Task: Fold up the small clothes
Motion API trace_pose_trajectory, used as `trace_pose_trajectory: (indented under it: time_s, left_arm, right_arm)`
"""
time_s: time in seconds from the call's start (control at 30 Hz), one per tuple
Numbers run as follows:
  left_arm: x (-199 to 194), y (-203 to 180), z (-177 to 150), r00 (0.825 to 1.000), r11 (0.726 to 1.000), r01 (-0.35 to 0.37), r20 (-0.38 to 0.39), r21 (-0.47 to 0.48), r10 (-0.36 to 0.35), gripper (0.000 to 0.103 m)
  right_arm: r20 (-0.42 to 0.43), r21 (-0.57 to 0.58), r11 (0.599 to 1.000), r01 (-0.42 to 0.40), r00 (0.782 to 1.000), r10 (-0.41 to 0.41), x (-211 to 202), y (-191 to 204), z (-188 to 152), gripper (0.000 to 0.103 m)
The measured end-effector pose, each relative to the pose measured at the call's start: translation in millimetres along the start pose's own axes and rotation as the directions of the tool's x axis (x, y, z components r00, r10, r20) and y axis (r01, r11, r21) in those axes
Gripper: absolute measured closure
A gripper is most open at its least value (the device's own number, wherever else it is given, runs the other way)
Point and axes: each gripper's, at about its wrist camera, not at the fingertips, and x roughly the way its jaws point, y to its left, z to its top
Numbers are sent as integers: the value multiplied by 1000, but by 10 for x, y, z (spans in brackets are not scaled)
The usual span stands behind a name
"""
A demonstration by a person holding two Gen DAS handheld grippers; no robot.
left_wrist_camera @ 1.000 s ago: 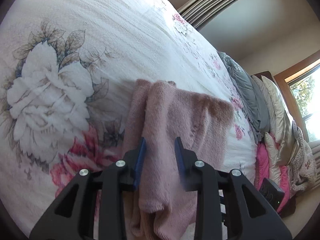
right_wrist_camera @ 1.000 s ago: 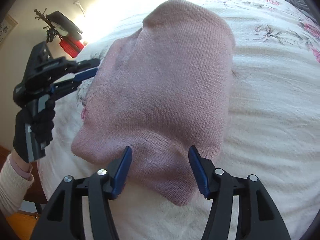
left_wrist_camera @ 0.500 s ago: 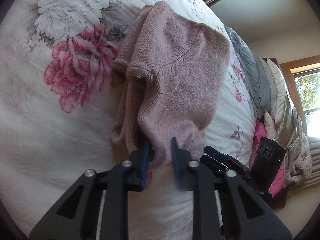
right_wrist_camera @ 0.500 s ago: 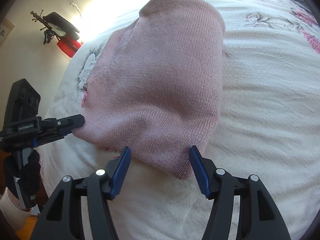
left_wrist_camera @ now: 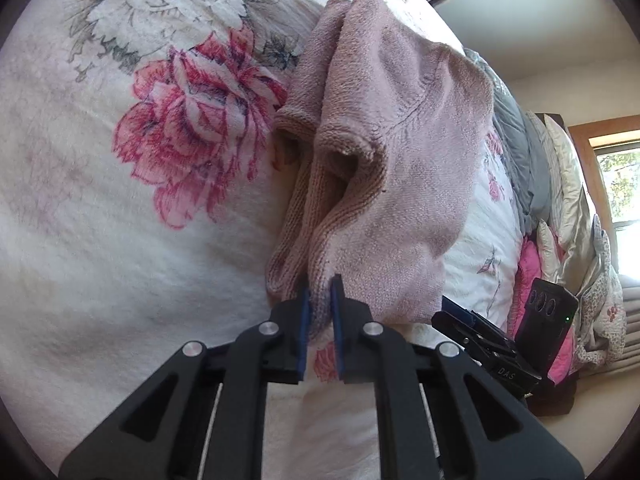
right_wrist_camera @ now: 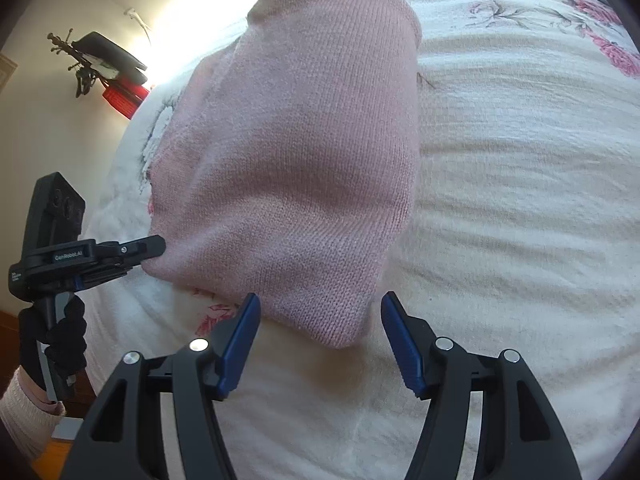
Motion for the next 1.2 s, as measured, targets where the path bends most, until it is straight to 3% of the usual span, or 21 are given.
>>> trace_pose_trajectory:
  time_s: [0.03, 0.1, 0.13, 0.23, 0.3, 0.47, 0.53, 0.7, 0.8, 0.9, 0.97, 1.03, 1.2]
  left_arm:
    - [-58, -38, 19, 1000, 1000, -10, 19, 11, 10, 70]
    - [-196, -94, 86, 997, 999, -36, 72, 32, 33, 45]
    - [-259, -114, 143, 994, 999, -36, 101, 40, 32, 40]
    - [-331, -144, 385, 991, 998, -46, 130, 40, 41, 37]
    - [-286, -126, 562, 991, 999, -24, 132, 37, 19, 36]
    - [50, -7, 963, 996, 999, 32, 79, 27, -34, 36]
    - [188, 29, 1076, 997, 998, 48, 64, 39, -50, 36]
    - [420, -12, 1188, 987, 983, 157, 25, 91, -160, 32]
    - [549, -150, 1167, 977, 966, 215, -26, 143, -213, 32]
    - [680, -248, 1137, 982, 963, 191, -41, 190, -187, 31]
    - [702, -245, 1139, 980, 962, 199, -33, 189, -196, 36]
    - [713, -252, 1125, 976, 959, 217, -30, 185, -215, 51]
    - [651, -302, 1041, 973, 958, 225, 7, 176, -230, 62]
  right_arm:
    - [7, 9, 1000, -11, 1000, 11, -28, -20, 28, 39]
    - [27, 36, 999, -36, 999, 35, -92, -79, 115, 35]
    - [41, 48, 998, -46, 998, 44, -127, -119, 167, 34]
    - [71, 74, 994, -77, 995, 72, -222, -251, 365, 30]
    - [74, 71, 990, -119, 991, 113, -214, -324, 507, 21]
    - [34, 107, 980, -166, 986, 163, -30, -587, 783, 21]
    - [27, 114, 969, -220, 976, 218, 47, -655, 850, 21]
    - [-11, 120, 952, -282, 958, 286, 273, -766, 970, 20]
    - [-8, 148, 926, -347, 936, 352, 416, -840, 1029, 14]
    - [1, 188, 888, -420, 904, 427, 572, -895, 1063, 12]
    - [8, 198, 869, -454, 887, 462, 644, -907, 1075, 13]
    - [20, 215, 853, -476, 875, 483, 664, -924, 1073, 18]
    - [56, 209, 834, -511, 858, 511, 486, -1018, 989, 38]
